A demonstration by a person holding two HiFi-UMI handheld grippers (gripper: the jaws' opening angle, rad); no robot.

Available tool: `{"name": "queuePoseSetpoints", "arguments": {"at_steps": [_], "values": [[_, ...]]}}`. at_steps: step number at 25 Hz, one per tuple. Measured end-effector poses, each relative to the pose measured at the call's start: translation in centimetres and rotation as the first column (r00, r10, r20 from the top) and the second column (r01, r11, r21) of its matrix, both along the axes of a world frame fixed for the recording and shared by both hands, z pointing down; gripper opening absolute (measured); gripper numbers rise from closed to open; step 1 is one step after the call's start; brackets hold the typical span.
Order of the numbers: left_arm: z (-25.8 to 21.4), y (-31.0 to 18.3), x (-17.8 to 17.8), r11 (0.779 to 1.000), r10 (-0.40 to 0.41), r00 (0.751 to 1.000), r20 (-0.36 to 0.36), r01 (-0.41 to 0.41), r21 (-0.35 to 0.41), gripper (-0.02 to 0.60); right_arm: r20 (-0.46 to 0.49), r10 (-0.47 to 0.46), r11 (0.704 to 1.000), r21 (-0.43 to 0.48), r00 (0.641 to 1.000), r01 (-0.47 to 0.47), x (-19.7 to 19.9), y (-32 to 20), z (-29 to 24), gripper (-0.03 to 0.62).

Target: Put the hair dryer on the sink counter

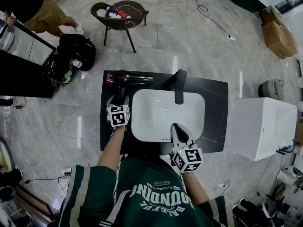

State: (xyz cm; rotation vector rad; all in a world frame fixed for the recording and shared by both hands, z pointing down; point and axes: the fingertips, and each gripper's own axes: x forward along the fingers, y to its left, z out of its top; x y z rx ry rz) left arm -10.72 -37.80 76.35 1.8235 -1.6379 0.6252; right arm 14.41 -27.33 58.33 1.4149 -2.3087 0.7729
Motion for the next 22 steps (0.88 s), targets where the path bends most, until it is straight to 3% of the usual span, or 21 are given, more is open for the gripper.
{"name": "queuePoseSetpoints", "arguments": {"at_steps": [9, 10, 12, 13, 22], "values": [[-4.3, 2.0, 0.4, 0.997, 0.031, 0.999, 0.008, -0.032, 0.073, 0.230, 0.009, -0.034, 0.999, 0.035, 0.999, 0.034, -1.0, 1.0, -0.6, 0.044], [-4.7, 2.4, 0.5, 0.996, 0.040, 0.999, 0.019, -0.041, 0.078, 0.190, 0.012, -0.038, 0.999, 0.040, 0.999, 0.038, -1.1, 1.1, -0.7, 0.044], [-5.3, 3.3, 0.5, 0.995, 0.049, 0.997, 0.054, -0.054, 0.087, 0.037, 0.018, -0.045, 0.998, 0.050, 0.999, 0.044, -1.3, 1.5, -1.1, 0.044], [-5.6, 3.7, 0.6, 0.994, 0.058, 0.996, 0.064, -0.064, 0.093, 0.011, 0.021, -0.048, 0.997, 0.054, 0.999, 0.047, -1.4, 1.7, -1.3, 0.044], [-8.6, 6.9, 3.1, 0.984, 0.106, 0.993, 0.042, -0.111, 0.141, 0.011, 0.028, -0.057, 0.994, 0.092, 0.998, 0.055, -0.9, 3.1, -2.6, 0.043]]}}
